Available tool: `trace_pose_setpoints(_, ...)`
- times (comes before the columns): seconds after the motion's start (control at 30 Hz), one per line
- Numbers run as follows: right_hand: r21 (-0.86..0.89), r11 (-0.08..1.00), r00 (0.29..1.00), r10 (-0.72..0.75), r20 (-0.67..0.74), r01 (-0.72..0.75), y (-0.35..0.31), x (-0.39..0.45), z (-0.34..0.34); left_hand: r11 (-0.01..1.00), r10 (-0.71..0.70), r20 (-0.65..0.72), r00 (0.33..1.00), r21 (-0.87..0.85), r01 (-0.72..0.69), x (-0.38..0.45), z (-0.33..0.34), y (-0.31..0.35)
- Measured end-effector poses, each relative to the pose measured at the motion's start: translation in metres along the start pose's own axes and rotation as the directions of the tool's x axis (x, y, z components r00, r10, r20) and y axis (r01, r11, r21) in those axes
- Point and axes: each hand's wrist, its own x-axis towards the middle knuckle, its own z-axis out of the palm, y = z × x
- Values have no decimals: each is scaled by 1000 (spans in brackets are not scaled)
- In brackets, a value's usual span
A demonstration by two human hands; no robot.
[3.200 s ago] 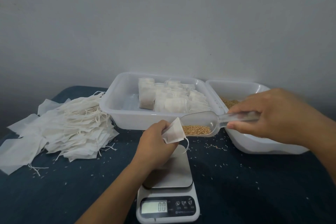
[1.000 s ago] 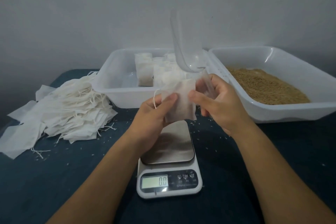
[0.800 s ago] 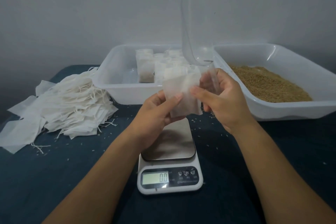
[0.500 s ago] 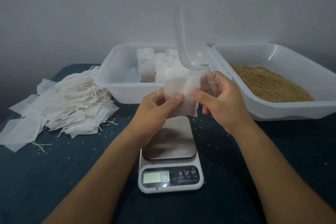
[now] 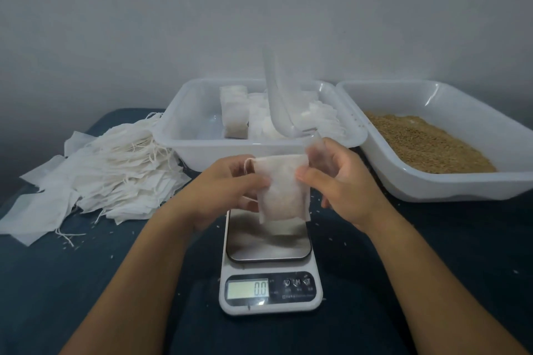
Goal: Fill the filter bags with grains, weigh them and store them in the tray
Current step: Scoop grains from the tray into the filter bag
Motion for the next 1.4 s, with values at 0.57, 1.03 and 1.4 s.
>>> trace_pose_setpoints(0.57, -461, 887, 1000, 16, -3, -15, 12, 3, 6, 768, 93, -259, 961, 633, 96, 2, -22, -9)
trace_pose_setpoints(1.03, -348, 932, 917, -219, -334, 96, 11, 5, 0, 912, 171, -619, 767, 393, 114, 13, -28, -9)
trace_pose_setpoints(1.4, -353, 931, 927, -208, -313, 90, 14, 6, 2, 903, 142, -572, 808, 410, 131, 13, -27, -10)
